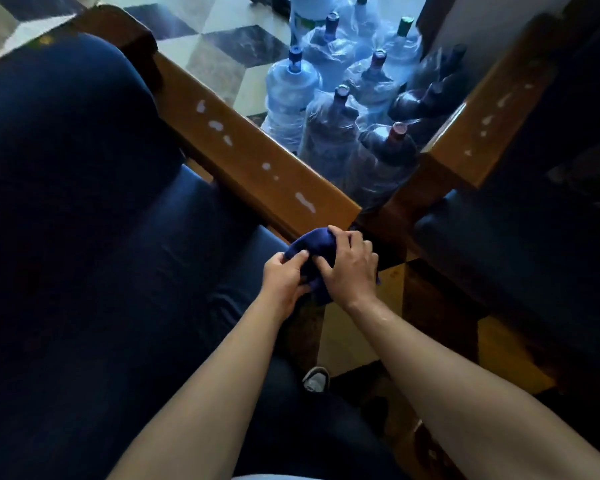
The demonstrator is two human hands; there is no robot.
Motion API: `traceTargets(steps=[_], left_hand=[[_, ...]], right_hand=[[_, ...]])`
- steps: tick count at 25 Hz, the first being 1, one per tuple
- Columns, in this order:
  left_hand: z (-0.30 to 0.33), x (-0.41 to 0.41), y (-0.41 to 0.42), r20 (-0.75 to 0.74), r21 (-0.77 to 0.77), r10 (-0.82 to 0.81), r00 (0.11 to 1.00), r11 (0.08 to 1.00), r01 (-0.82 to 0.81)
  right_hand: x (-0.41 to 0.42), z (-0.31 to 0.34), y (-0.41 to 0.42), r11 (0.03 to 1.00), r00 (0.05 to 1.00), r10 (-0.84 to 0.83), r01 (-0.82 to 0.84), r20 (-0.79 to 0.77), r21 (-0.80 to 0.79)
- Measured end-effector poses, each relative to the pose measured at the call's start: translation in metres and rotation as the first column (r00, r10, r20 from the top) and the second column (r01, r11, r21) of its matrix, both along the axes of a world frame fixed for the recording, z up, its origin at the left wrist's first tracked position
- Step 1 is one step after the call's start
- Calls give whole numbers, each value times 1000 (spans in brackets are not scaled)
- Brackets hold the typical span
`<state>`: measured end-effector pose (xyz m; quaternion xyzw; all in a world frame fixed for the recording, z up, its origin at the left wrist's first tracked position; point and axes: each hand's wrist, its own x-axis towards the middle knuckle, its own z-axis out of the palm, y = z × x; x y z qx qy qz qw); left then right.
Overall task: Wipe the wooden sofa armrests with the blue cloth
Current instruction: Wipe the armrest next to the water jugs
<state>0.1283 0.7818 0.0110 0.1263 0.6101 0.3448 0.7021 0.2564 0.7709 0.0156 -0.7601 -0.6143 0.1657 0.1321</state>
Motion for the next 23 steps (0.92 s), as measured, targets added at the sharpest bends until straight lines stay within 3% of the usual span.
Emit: traceTargets(steps=[3,6,8,13,17,20,23], left_hand=[[-42,12,44,-9,-64,136,991,989,-137],[-95,17,81,-293,-153,117,949,974,-167],[-123,11,110,-397,-134,195,897,954,-267],[-131,-25,168,-400,13,521,754,826,-564],[-125,-50,217,-459,-35,579,674,746,-665],[-119,-53,229,-536,-48,566,626,720,-693],[-117,-43,225,-563,-66,546,621,719,-692]], right_hand=[[6,-38,52,989,984,145,-145,107,-7],[5,-93,91,941,933,316,-285,170,-183],[-1,-128,121,912,891,404,-375,208,-167],[-57,-144,225,857,832,513,-509,214,-77],[-98,-139,306,814,795,580,-557,179,-166],[-114,-137,368,853,862,502,-481,69,-201],[-100,-139,414,862,895,344,-420,-282,-283]])
